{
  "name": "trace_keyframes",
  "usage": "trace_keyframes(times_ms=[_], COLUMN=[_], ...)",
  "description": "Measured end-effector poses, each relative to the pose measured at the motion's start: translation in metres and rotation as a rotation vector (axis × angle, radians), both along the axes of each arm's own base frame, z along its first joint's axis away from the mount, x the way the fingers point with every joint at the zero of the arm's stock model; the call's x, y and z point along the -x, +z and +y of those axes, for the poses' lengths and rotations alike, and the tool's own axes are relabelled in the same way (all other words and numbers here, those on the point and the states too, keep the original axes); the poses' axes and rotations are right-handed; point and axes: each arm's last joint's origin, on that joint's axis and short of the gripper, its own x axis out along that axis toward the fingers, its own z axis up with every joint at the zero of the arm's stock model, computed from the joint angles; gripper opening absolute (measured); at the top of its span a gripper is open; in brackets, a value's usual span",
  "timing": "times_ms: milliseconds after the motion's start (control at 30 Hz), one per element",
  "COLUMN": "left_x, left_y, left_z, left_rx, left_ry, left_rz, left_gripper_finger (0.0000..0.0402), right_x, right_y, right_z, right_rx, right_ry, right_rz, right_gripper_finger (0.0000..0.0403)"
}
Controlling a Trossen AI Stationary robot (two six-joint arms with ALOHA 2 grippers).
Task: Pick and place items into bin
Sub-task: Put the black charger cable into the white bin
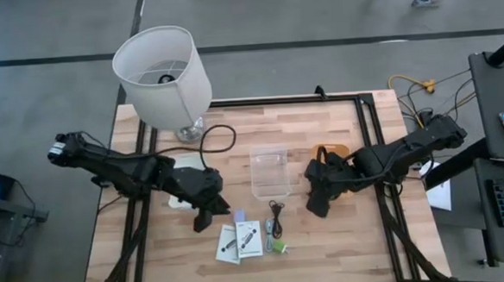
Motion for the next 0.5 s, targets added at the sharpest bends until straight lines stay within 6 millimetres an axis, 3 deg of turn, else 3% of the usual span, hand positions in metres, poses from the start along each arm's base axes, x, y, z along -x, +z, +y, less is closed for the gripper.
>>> trace_keyframes(times_ms=[200, 500], left_x=[-0.013, -0.023], left_y=[0.011, 0.001], left_z=[-0.003, -0.006], left_rx=[-0.013, 0.010], left_ry=[0.033, 0.067], left_rz=[-0.032, 0.021], left_gripper_finger=[0.0056, 0.0056], right_x=[-0.002, -0.008], right_y=[-0.009, -0.021], right_z=[0.000, 0.003], right_rx=[-0.013, -0.041], right_ry=[-0.021, -0.048], right_rz=[-0.007, -0.067], right_gripper_finger=[0.0214, 0.0215])
